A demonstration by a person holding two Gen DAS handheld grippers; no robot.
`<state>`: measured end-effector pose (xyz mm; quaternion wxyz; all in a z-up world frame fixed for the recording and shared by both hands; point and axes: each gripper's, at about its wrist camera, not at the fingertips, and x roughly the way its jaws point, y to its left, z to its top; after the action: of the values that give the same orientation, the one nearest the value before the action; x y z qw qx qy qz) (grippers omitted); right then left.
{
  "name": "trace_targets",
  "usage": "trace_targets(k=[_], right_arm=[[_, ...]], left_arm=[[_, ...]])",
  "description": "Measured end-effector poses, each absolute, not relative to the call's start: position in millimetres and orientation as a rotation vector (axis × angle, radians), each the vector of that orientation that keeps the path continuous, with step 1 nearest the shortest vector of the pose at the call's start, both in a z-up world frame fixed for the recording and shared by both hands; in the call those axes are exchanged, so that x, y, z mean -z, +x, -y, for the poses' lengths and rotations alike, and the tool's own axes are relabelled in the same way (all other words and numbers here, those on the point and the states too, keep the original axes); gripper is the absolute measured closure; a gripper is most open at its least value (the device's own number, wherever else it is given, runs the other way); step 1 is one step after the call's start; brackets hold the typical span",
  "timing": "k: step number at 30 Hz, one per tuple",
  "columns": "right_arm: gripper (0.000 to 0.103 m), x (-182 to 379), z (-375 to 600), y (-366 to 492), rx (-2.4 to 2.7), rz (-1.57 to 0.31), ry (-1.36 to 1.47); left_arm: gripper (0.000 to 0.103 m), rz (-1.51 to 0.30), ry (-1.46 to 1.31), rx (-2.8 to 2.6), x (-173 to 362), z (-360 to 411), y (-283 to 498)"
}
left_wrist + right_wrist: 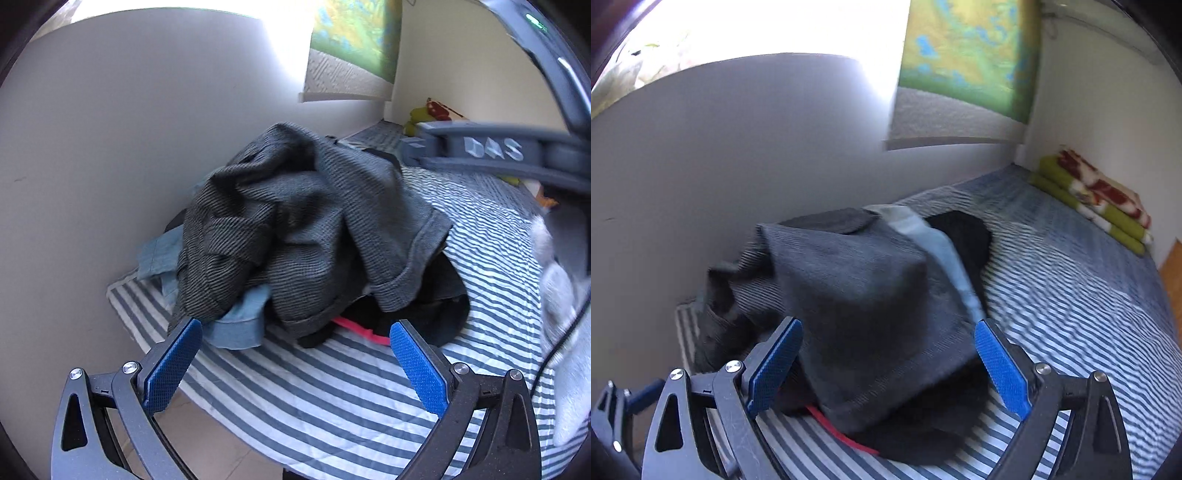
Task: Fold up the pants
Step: 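Reach the right gripper into the clothes pile and grasp the grey houndstooth jacket, then lift the jacket with the right gripper onto the open bed cover and release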
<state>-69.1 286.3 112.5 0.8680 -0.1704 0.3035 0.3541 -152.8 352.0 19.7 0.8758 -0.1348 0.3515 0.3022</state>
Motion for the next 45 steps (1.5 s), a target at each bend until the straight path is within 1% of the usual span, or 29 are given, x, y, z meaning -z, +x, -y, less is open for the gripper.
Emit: trace_targets(k=[3,9,10,12,13,14,15,16,17,21,27,32,39,43,45], right_arm=[[0.013,-103,-318,-67,-0.815,-0.675,-0.377],[0.025,-85,-370,-64,-0.843,-0.717,-0.439],[0.031,-82,-377,-61,-0.841,-0.722,-0.45],[0.049,-78,-387,-55,-0.834,-0.736,-0.473],[0.071,-77,-390,-53,-0.831,-0.753,-0.479],[0.085,-75,-391,-47,-0.825,-0.784,-0.47],[0.089,-74,-390,-42,-0.82,-0.804,-0.455],[0.097,-74,-386,-35,-0.819,-0.82,-0.422],[0.1,-75,-382,-31,-0.825,-0.826,-0.395],[0.101,-85,-359,-22,-0.836,-0.844,-0.32],[0.101,-102,-328,-22,-0.797,-0.799,-0.288],[0.101,-119,-277,-28,-0.754,-0.762,-0.261],[0.101,-135,-157,-26,-0.632,-0.762,-0.197],[0.101,-129,-69,-25,-0.518,-0.814,-0.144],[0.101,-116,-26,-25,-0.441,-0.842,-0.135]], left_arm=[[0.0,-0.746,-0.299,-0.64,-12,-360,-154],[0.0,-0.756,-0.303,-0.643,-5,-368,-154],[0.0,-0.755,-0.302,-0.643,-6,-368,-154],[0.0,-0.755,-0.301,-0.644,-5,-368,-154],[0.0,-0.754,-0.302,-0.643,-5,-367,-153],[0.0,-0.754,-0.304,-0.643,-4,-367,-153],[0.0,-0.754,-0.306,-0.642,-4,-367,-153],[0.0,-0.755,-0.308,-0.642,-4,-366,-153],[0.001,-0.755,-0.309,-0.642,-5,-366,-153],[0.003,-0.745,-0.305,-0.652,-9,-363,-159],[0.003,-0.727,-0.317,-0.682,-18,-362,-174],[0.004,-0.712,-0.294,-0.699,-31,-355,-183],[0.004,-0.682,-0.242,-0.669,-54,-328,-179],[0.004,-0.682,-0.23,-0.617,-59,-304,-166],[0.004,-0.696,-0.216,-0.575,-58,-286,-154]])
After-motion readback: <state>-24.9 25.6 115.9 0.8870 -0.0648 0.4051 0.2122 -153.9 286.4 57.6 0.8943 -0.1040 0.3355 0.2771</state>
